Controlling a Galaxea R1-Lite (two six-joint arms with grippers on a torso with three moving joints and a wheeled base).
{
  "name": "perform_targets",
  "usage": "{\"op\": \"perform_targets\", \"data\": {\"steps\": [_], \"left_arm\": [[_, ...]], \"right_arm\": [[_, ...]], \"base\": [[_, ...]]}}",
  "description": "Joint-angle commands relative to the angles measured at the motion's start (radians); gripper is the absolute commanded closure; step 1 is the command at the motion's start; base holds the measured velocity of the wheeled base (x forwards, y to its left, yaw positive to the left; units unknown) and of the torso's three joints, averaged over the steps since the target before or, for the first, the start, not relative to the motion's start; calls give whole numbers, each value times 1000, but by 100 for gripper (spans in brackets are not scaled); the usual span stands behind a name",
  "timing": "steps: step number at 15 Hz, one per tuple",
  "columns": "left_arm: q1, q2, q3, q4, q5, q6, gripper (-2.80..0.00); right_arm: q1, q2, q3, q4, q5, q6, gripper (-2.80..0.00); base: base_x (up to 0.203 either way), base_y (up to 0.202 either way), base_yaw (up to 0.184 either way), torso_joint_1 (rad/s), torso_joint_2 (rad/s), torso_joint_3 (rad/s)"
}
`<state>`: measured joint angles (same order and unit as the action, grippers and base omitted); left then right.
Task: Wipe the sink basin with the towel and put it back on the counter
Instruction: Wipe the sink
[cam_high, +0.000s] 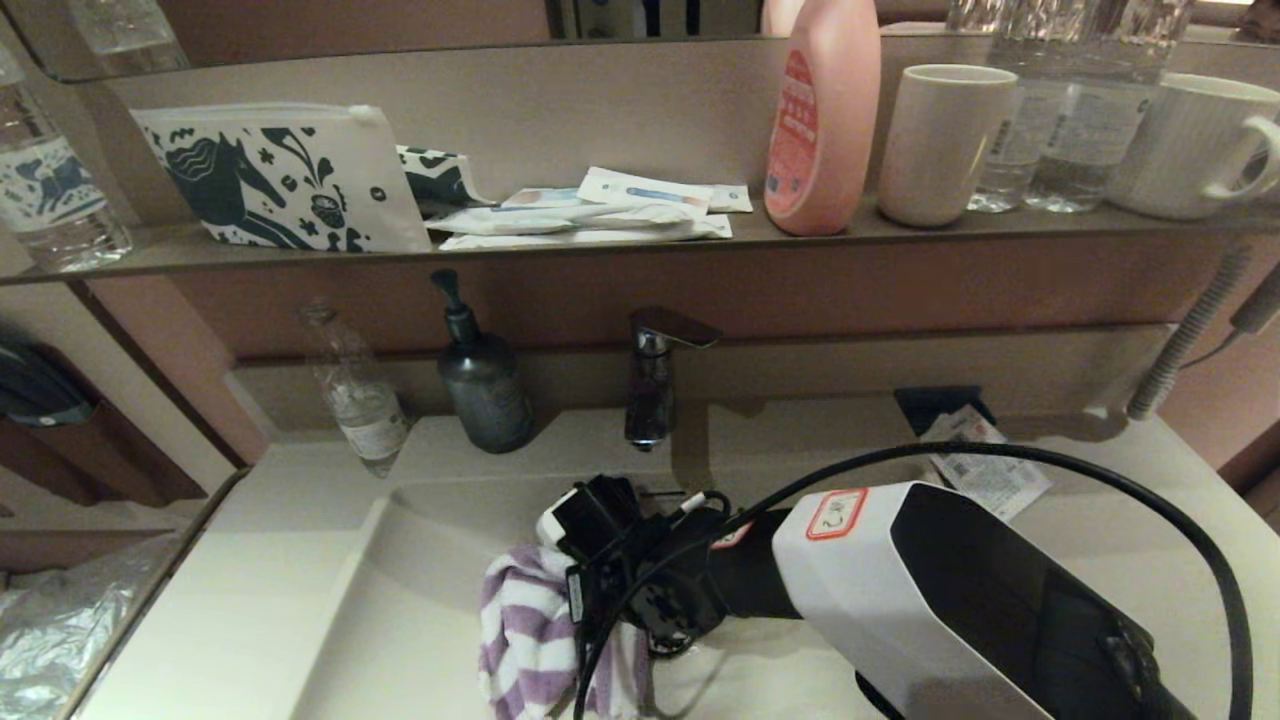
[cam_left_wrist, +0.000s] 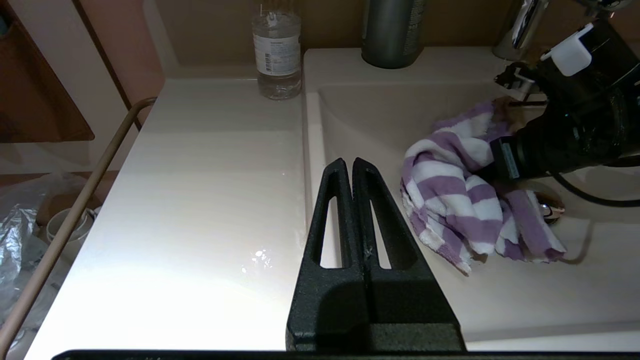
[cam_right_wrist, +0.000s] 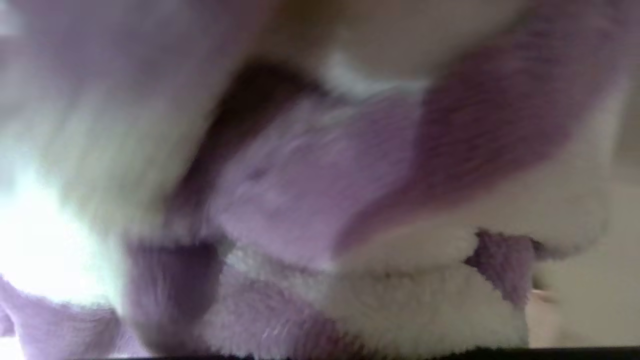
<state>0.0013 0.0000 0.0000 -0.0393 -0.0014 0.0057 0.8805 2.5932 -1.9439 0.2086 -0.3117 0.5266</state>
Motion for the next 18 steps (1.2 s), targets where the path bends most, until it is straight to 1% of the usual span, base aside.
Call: {"op": "perform_targets", "data": {"steps": [1, 4, 9, 12, 14, 18], "left_arm": [[0, 2, 0, -1, 0, 0, 0], [0, 2, 0, -1, 0, 0, 0], [0, 2, 0, -1, 0, 0, 0], [0, 2, 0, -1, 0, 0, 0], [0, 2, 0, -1, 0, 0, 0], [0, 2, 0, -1, 1, 0, 0]], "right_arm": [[-10, -37, 56, -1, -20, -1, 0], [-32, -75, 150, -2, -62, -13, 0], [-95, -172, 343, -22, -78, -10, 0], [-136, -234, 474, -113, -78, -14, 0], [-171, -264, 547, -127, -79, -16, 0], [-224, -320, 646, -125, -88, -18, 0]], "base": [[0, 0, 0, 0, 0, 0], [0, 0, 0, 0, 0, 0], [0, 0, 0, 0, 0, 0], [0, 0, 0, 0, 0, 0], [0, 0, 0, 0, 0, 0], [0, 0, 0, 0, 0, 0]]}}
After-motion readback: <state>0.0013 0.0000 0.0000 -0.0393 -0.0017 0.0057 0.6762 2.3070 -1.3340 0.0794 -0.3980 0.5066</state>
